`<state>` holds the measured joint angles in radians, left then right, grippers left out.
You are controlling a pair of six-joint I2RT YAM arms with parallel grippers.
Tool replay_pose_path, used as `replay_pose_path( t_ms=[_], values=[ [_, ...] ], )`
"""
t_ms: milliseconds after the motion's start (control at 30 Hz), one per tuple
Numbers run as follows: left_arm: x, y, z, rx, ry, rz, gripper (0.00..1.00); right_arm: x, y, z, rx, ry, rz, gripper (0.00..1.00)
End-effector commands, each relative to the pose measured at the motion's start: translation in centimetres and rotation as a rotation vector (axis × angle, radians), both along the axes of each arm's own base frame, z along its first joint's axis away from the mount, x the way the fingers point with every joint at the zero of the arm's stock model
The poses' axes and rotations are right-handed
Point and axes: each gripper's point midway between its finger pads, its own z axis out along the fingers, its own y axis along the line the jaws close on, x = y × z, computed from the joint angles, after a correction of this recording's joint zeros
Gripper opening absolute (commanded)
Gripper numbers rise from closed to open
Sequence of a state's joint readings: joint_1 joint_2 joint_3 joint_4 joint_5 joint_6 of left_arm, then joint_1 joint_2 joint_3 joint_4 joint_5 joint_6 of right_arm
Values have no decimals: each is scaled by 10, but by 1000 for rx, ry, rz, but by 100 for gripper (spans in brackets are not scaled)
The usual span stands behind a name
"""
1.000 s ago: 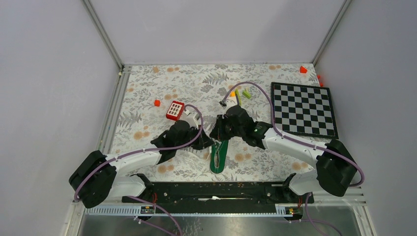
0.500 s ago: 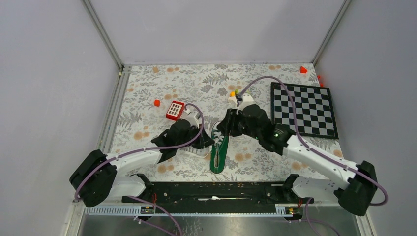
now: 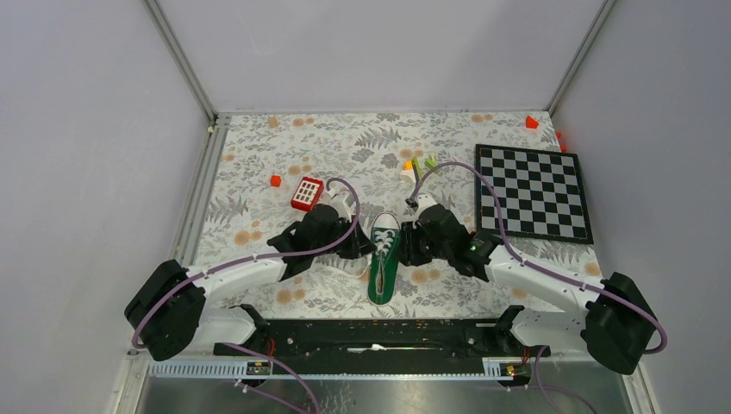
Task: Tie the shoes
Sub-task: Cross the shoelace with the shoelace.
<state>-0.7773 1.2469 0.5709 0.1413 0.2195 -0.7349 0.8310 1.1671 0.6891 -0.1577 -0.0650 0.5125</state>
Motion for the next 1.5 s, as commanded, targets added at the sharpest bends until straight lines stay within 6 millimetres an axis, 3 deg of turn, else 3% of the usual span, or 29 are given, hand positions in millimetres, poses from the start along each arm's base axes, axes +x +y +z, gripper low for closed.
replay_pose_path(
  t_ms=[0, 133, 367, 767, 1067, 1467],
  values=[
    [11, -6, 16, -7, -6, 24, 0, 12, 22, 11, 111, -62, 11, 31],
    [10, -6, 15, -6, 12, 27, 0, 21, 37, 7, 146, -122, 45, 33],
    [8, -7, 12, 26, 40, 9, 0, 30, 44, -3, 94, -152, 85, 34],
    [6, -10, 9, 47, 33, -36, 0, 45, 52, 11, 105, -166, 38, 33],
    [6, -13, 9, 54, 27, -62, 0, 47, 60, 6, 92, -129, 45, 35],
    [6, -15, 12, 45, 23, -69, 17, 47, 61, 7, 100, -108, 34, 34]
  ],
)
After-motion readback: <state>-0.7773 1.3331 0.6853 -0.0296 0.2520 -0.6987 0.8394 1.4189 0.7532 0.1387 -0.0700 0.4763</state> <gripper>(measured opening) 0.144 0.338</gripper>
